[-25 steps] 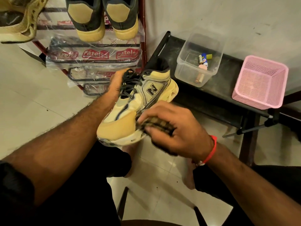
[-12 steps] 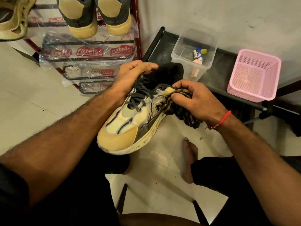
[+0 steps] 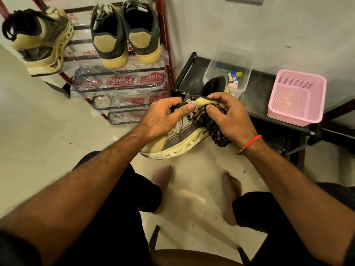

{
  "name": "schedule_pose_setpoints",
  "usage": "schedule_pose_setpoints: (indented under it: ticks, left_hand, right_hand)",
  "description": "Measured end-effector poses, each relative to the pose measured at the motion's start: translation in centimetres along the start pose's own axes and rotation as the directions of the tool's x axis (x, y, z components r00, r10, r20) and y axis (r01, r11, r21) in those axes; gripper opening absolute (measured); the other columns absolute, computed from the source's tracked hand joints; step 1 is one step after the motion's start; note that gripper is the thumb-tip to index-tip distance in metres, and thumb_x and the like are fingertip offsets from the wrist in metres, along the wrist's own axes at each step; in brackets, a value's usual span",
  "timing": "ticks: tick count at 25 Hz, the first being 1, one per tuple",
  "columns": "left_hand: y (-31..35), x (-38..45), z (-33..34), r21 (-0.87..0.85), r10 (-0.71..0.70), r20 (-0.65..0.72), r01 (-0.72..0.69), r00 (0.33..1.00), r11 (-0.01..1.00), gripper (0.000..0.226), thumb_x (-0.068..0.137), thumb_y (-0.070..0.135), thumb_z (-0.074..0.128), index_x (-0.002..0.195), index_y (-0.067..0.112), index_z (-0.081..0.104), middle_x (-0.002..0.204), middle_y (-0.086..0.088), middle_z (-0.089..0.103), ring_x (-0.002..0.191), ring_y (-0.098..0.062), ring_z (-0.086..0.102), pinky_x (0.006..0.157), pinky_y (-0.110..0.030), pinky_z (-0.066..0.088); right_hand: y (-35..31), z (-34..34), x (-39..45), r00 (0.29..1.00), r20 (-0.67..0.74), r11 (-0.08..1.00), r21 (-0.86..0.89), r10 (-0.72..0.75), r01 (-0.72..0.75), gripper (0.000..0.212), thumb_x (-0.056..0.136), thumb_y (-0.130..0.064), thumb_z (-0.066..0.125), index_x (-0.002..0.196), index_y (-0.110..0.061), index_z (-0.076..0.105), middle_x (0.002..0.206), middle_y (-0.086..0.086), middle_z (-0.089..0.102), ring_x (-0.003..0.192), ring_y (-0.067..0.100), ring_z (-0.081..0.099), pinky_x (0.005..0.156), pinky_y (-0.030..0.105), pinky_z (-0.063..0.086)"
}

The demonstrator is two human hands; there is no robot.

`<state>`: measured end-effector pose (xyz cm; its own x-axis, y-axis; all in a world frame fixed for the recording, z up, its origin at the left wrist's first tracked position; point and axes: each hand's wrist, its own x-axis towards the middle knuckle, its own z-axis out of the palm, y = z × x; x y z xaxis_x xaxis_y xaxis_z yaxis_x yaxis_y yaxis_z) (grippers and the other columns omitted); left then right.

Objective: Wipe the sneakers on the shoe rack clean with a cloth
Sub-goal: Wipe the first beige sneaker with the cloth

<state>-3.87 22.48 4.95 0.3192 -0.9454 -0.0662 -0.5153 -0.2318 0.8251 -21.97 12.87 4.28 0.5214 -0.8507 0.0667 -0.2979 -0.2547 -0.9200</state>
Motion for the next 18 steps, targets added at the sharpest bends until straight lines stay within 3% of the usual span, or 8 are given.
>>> schedule_pose_setpoints:
  ticks: [2, 4, 6, 8, 12, 13, 15, 18]
  left_hand:
    - [-1.2, 0.1, 1.0, -0.129, -0.058, -0.011, 0.057, 0.998, 0.99, 0.04, 0.097, 0.051, 0.061, 0.089, 0.013, 0.069, 0.067, 0.001, 0.052, 0.055, -0.012, 0.045, 0.049, -0.028, 0.037]
    - [-2.6, 0.1, 2.5, -0.204, -0.132, -0.07, 0.115, 0.989, 0.972, 0.048, 0.099, 0.05, 0.059, 0.09, 0.003, 0.067, 0.063, 0.004, 0.05, 0.052, -0.008, 0.041, 0.051, -0.028, 0.034]
    - [-3.9, 0.8, 3.2, -0.152, -0.147, -0.15, 0.124, 0.978, 0.981, 0.052, 0.1, 0.05, 0.058, 0.079, 0.002, 0.061, 0.06, 0.006, 0.046, 0.052, -0.007, 0.039, 0.053, -0.029, 0.033]
    - [-4.5, 1.6, 3.1, -0.11, -0.136, -0.197, 0.116, 0.971, 0.987, 0.054, 0.1, 0.049, 0.057, 0.072, 0.003, 0.056, 0.059, 0.003, 0.044, 0.053, -0.01, 0.038, 0.054, -0.032, 0.032]
    - [-4.8, 2.5, 2.3, -0.138, -0.12, -0.192, 0.094, 0.974, 0.986, 0.054, 0.1, 0.047, 0.057, 0.075, -0.001, 0.057, 0.059, 0.001, 0.044, 0.052, -0.011, 0.037, 0.052, -0.031, 0.032]
    - [-4.7, 2.5, 2.2, -0.158, -0.078, -0.14, 0.056, 0.987, 0.986, 0.051, 0.101, 0.046, 0.058, 0.079, -0.001, 0.061, 0.06, 0.001, 0.049, 0.052, -0.012, 0.042, 0.053, -0.03, 0.036]
    - [-4.3, 2.3, 2.4, -0.202, -0.023, -0.048, 0.013, 0.999, 0.979, 0.043, 0.101, 0.042, 0.058, 0.09, 0.003, 0.071, 0.066, 0.002, 0.061, 0.056, -0.013, 0.052, 0.056, -0.03, 0.043]
    - [-3.9, 2.1, 2.9, -0.211, -0.039, -0.022, 0.034, 0.999, 0.977, 0.046, 0.101, 0.044, 0.057, 0.094, 0.002, 0.071, 0.061, 0.002, 0.056, 0.052, -0.004, 0.046, 0.049, -0.028, 0.04]
  right_hand:
    - [0.8, -0.2, -0.3, 0.998, -0.038, 0.998, 0.03, -0.049, 0.05, 0.024, 0.096, -0.023, 0.062, 0.12, -0.02, 0.06, 0.11, 0.0, 0.067, 0.095, 0.007, 0.065, 0.086, 0.03, 0.056]
    - [1.6, -0.1, -0.7, 0.986, -0.031, 0.979, -0.131, -0.162, 0.157, 0.024, 0.095, -0.027, 0.064, 0.117, -0.016, 0.064, 0.109, 0.002, 0.067, 0.098, 0.012, 0.063, 0.091, 0.036, 0.054]
    - [1.8, 1.0, -1.4, 0.959, 0.08, 0.913, -0.296, -0.27, 0.282, 0.029, 0.091, -0.027, 0.071, 0.115, -0.012, 0.067, 0.109, 0.005, 0.064, 0.102, 0.014, 0.059, 0.096, 0.033, 0.048]
    - [0.9, 3.0, -2.6, 0.921, 0.199, 0.884, -0.269, -0.336, 0.381, 0.028, 0.088, -0.023, 0.074, 0.113, -0.011, 0.068, 0.109, 0.007, 0.064, 0.102, 0.017, 0.059, 0.096, 0.031, 0.047]
    - [-0.4, 5.8, -4.6, 0.685, 0.53, 0.737, -0.156, -0.5, 0.658, 0.029, 0.088, -0.016, 0.063, 0.115, -0.007, 0.068, 0.115, 0.012, 0.061, 0.107, 0.025, 0.058, 0.098, 0.029, 0.045]
    - [0.0, 5.1, -3.4, 0.694, 0.506, 0.723, -0.182, -0.512, 0.667, 0.029, 0.088, -0.012, 0.063, 0.116, -0.005, 0.068, 0.115, 0.014, 0.061, 0.107, 0.027, 0.059, 0.098, 0.03, 0.046]
    - [1.2, 2.7, -0.5, 0.824, 0.303, 0.747, -0.353, -0.479, 0.564, 0.028, 0.087, -0.005, 0.067, 0.116, -0.003, 0.068, 0.112, 0.016, 0.062, 0.104, 0.028, 0.061, 0.096, 0.033, 0.049]
    - [2.4, -0.2, 1.8, 0.907, 0.095, 0.759, -0.516, -0.41, 0.397, 0.027, 0.088, -0.007, 0.068, 0.115, -0.007, 0.07, 0.108, 0.014, 0.063, 0.101, 0.024, 0.059, 0.092, 0.04, 0.051]
